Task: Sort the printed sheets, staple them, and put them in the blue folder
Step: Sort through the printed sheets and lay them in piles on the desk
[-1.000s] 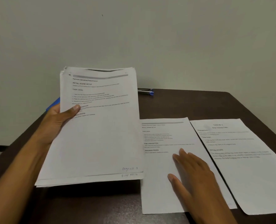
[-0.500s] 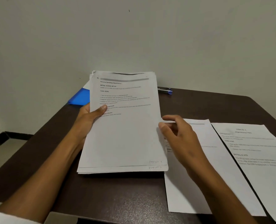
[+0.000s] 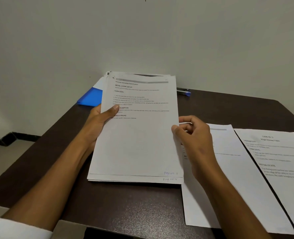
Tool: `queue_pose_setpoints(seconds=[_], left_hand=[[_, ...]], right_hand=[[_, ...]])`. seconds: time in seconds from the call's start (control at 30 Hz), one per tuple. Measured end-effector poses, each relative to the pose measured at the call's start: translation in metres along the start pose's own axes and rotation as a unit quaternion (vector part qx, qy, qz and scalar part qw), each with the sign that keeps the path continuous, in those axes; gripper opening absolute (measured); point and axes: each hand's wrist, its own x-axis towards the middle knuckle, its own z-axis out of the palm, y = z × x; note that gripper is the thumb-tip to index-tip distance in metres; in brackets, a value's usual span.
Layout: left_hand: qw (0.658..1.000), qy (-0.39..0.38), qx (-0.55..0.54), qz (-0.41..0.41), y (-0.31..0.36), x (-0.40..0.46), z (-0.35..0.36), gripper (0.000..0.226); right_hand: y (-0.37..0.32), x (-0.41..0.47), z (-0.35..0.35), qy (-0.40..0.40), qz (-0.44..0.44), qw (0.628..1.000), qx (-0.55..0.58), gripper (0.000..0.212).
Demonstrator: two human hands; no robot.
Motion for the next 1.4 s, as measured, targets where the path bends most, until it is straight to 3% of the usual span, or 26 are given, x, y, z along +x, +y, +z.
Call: queue_pose_setpoints(seconds=[0.23, 0.47, 0.7, 1.13, 1.4], left_hand=[[0.993, 0.03, -0.082, -0.076, 0.011, -0.009, -0.002, 0.036], [0.995, 0.038, -0.065, -0.062, 0.011, -0.01, -0.001, 0.027], [0.996, 0.022, -0.058, -0.062, 0.008, -0.009, -0.002, 0.038], [0.996, 0.045, -0.037, -0.067, 0.013, -0.013, 0.005, 0.032], [0.996, 0.041, 0.004, -0.08, 0.014, -0.01, -0.006, 0.035]], right_hand=[[0.001, -0.003, 0.007, 0.001, -0.027, 0.999, 0.021, 0.008], [0.0, -0.007, 0.006, -0.016, -0.028, 0.999, 0.031, 0.007], [0.005, -0.01, 0.002, -0.022, -0.028, 0.999, 0.04, 0.009], [0.012, -0.009, 0.004, -0.016, -0.015, 0.998, 0.052, 0.01], [0.01, -0.007, -0.004, 0.059, -0.023, 0.998, -0.003, 0.007]])
